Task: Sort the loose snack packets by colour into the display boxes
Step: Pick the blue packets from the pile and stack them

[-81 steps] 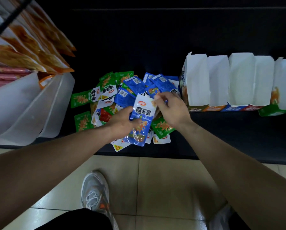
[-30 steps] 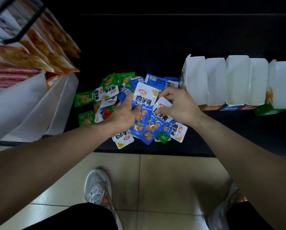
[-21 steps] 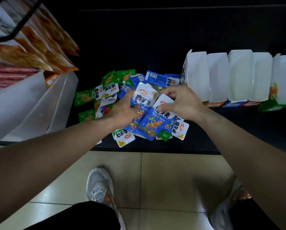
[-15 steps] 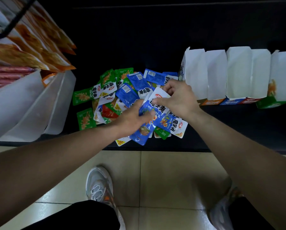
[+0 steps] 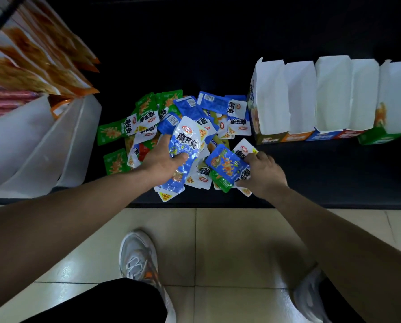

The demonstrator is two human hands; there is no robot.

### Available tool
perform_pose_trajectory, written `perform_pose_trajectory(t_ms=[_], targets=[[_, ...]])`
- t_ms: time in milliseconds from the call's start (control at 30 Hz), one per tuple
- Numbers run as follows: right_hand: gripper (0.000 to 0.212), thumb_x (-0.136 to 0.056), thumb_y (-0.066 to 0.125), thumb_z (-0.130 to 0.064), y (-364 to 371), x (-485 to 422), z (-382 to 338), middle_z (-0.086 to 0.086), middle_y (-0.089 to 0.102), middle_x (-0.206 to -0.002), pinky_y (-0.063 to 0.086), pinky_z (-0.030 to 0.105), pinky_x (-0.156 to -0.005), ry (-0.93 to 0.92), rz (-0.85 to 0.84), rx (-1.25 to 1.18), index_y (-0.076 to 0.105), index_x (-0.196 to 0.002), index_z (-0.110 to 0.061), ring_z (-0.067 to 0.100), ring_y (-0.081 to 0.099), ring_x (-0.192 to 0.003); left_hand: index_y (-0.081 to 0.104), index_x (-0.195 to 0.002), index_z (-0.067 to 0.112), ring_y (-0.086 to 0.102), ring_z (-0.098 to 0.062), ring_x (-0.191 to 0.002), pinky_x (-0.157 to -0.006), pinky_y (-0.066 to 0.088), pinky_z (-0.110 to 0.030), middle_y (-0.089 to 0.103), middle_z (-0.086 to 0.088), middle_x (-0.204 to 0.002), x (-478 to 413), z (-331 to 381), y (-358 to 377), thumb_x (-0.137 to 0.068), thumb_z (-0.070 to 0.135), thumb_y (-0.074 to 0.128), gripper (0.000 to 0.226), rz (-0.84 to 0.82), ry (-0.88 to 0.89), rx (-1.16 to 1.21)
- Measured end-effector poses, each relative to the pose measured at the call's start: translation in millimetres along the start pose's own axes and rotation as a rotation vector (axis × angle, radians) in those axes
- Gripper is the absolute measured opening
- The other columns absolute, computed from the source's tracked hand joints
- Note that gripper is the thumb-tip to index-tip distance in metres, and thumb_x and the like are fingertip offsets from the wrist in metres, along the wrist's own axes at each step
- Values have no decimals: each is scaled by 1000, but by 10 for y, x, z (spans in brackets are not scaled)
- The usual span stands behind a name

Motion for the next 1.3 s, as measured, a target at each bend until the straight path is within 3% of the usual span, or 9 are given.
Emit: perform_pose_trajectory(t_ms=[200,367,467,633,733,933,1000,1100,1300], targets=[[30,-87,75,-19,-345,6,40,1,66,-107,53,28,-66,-110,-40,-443,66,-115,-24,10,62,-87,30,-150,20,51,-26,-122,-82,34,-27,44,-2,-151,-21,-64,-36,-100,37,55,58,36,-40,-18],[18,-89,75,-22,-763,-17,-66,-14,62,-101,43,12,-68,-258,-126,-546,73,-107,-27,3,61,-94,26,-153,23,53,-15,-79,-69,42,-32,53,-2,-135,-45,-33,-100,-102,39,51,60,68,-46,-18],[15,-85,79,-24,-831,6,-241,-11,66,-97,48,17,-67,-241,-193,-606,69,-97,-24,4,65,-88,17,-157,26,57,-13,-97,-76,44,-32,43,-3,-151,-6,6,-36,-103,39,48,64,-8,9,15],[17,-80,84,-22,-768,27,-540,-14,69,-84,47,10,-55,-212,54,-764,69,-87,-22,-3,65,-71,14,-158,29,51,-8,-124,-98,37,-18,22,3,-164,102,75,171,-100,56,41,69,-147,24,89],[29,-72,89,-26,-702,31,-636,-8,70,-82,55,21,-56,-142,120,-833,67,-87,-16,4,68,-71,14,-158,28,28,-19,-148,-119,25,-37,25,2,-163,92,24,216,-80,81,45,99,-176,18,81],[36,-90,62,-56,-531,-7,-796,-5,68,-91,55,35,-68,-71,222,-621,55,-103,-24,15,66,-82,19,-157,31,44,-24,-137,-105,38,-32,38,7,-154,13,-177,5,-91,55,61,82,-57,-51,75],[29,-101,51,-38,-425,-131,-911,3,64,-119,53,37,-85,-162,153,-517,58,-123,-22,24,63,-106,31,-152,27,56,-25,-113,-85,44,-34,53,2,-130,-37,-275,-177,-95,46,60,66,74,-114,125],[49,-101,46,-32,-220,-291,-1122,1,40,-154,40,43,-110,-350,16,-194,41,-149,-24,31,43,-135,54,-117,23,63,-27,-92,-74,48,-33,64,1,-95,-89,-480,-392,-95,39,63,29,220,-121,164],[67,-90,58,-59,12,-266,-1182,-2,42,-151,37,47,-111,-306,86,17,41,-143,-23,30,37,-137,57,-111,16,65,-26,-90,-77,49,-33,65,-3,-94,-81,-722,-526,-94,36,64,27,248,-149,187]])
Point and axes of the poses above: each hand's wrist, its own x-axis away from the middle knuckle, its own y-axis out of the palm, z = x × y, the point moved 3 cm from there along -x, towards the middle knuckle
